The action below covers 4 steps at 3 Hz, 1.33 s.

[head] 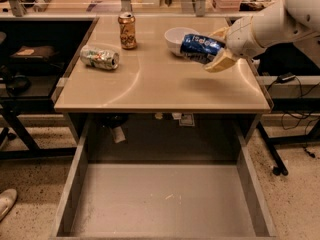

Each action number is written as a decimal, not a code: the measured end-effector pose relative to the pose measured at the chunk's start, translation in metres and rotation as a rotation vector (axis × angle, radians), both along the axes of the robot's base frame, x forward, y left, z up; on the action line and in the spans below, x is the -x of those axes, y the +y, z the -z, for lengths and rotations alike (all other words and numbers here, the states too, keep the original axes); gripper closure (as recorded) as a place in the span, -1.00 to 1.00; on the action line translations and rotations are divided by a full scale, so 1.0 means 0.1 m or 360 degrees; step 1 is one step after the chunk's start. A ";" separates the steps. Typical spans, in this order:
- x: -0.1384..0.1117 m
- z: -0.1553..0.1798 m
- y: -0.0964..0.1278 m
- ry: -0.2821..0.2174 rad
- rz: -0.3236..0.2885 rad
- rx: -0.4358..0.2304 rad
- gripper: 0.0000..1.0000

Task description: Pick pepsi can from top drawer and place on counter

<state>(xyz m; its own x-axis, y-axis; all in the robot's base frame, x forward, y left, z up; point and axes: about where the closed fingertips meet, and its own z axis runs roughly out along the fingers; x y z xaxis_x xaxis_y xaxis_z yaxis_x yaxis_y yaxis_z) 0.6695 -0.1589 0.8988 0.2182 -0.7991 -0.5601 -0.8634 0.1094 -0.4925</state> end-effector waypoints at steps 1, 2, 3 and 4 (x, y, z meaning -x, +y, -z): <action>-0.07 0.26 -0.01 0.0099 -0.0019 -0.0002 1.00; -0.17 0.39 -0.03 0.0145 -0.0009 0.0000 1.00; -0.27 0.48 -0.07 0.0184 0.0021 -0.0001 1.00; -0.33 0.62 -0.15 0.0250 0.0066 -0.0003 1.00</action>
Offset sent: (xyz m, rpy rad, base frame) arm 0.0271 -0.0099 -0.0481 -0.0027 0.1185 -0.0111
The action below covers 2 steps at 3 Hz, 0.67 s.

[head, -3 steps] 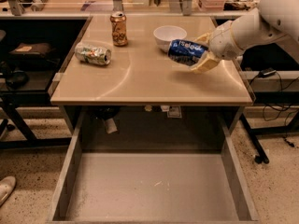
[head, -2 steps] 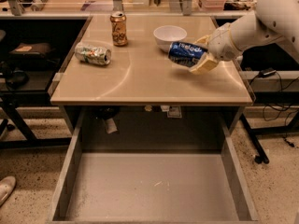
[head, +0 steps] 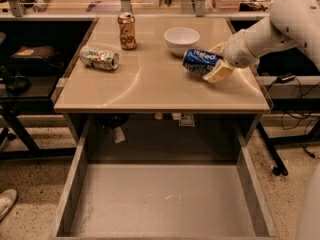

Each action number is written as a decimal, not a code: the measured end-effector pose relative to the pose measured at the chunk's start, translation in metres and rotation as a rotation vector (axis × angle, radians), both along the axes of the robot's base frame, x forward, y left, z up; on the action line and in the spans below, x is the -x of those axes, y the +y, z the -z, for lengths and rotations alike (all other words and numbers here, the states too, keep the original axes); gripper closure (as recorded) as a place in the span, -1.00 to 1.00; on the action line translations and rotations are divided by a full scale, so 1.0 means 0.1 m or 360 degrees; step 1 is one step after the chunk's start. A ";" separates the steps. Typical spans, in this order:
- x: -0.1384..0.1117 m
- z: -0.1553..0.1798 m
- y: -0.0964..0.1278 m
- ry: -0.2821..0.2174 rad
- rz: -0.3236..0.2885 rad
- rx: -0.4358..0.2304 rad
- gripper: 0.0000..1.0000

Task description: Pick pepsi can from top drawer and place on counter

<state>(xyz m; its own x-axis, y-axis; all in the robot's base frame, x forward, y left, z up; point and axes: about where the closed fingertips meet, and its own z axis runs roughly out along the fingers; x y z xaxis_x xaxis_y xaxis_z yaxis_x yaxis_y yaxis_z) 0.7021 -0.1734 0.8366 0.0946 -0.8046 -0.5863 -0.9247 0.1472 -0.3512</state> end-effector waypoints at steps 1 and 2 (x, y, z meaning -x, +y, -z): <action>-0.03 0.11 -0.04 0.0067 0.0042 0.0016 1.00; -0.03 0.12 -0.05 0.0071 0.0045 0.0016 0.64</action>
Offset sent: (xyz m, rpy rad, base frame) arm 0.0026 -0.0040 -0.0098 -0.0090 0.0375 -0.0236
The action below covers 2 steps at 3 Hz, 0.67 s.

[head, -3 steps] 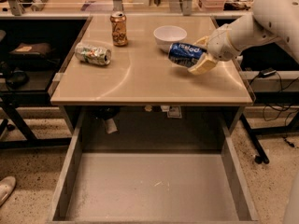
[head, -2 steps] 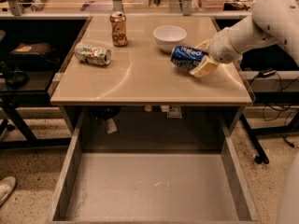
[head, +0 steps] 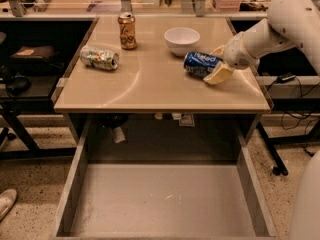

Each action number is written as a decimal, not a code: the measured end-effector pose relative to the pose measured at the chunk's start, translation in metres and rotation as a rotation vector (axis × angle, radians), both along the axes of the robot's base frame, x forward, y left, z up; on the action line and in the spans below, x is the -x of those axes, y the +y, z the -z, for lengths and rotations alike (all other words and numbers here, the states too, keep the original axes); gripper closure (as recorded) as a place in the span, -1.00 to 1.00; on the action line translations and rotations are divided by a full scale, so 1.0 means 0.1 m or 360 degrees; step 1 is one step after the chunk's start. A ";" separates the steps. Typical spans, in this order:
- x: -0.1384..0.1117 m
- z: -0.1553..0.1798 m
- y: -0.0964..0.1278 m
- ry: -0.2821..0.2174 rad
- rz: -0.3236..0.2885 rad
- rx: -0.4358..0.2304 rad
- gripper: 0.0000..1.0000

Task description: Pick pepsi can from top drawer and place on counter

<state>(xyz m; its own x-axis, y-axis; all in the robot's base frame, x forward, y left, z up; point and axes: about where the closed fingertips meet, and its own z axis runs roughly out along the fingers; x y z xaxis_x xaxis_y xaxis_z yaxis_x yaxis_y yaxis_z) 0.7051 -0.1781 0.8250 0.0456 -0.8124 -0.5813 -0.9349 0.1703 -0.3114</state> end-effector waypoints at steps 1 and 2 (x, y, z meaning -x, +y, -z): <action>0.00 0.00 0.00 0.0000 0.0000 0.0000 0.15; 0.00 0.00 0.00 0.0000 0.0000 0.0000 -0.31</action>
Offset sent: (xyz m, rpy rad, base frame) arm 0.0000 0.0000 0.0000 0.0000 0.0000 0.0000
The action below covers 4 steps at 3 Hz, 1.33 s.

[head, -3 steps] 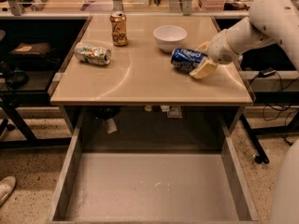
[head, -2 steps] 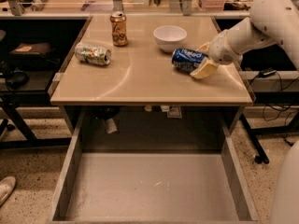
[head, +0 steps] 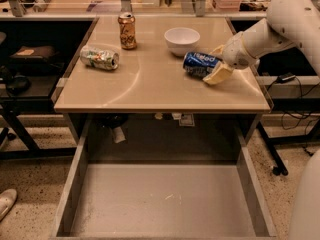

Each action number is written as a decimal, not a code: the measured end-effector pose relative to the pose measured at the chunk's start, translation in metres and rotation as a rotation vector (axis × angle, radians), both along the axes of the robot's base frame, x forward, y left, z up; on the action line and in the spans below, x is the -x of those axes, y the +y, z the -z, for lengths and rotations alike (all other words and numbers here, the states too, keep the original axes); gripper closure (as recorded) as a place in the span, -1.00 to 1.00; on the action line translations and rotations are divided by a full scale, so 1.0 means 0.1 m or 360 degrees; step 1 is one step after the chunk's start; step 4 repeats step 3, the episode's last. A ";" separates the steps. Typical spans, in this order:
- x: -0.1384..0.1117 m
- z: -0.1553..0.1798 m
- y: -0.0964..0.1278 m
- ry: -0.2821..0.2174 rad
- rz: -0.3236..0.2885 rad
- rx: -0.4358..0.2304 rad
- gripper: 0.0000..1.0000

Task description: Pick pepsi can from top drawer and place on counter

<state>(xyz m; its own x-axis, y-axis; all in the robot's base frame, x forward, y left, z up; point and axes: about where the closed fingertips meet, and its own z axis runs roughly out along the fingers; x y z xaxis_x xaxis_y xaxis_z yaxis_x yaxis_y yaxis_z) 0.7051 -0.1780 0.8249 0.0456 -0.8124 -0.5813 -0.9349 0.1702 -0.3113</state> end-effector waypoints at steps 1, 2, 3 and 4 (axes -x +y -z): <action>0.00 0.00 0.00 0.0000 0.0000 0.0000 -0.75; 0.00 0.00 0.00 0.0000 0.0000 0.0000 -1.00; 0.00 0.00 0.00 0.0000 0.0000 0.0000 -1.00; 0.00 0.00 0.00 0.0000 0.0000 0.0000 -1.00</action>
Offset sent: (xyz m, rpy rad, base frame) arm 0.0000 0.0000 0.0000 0.0000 0.0000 0.0000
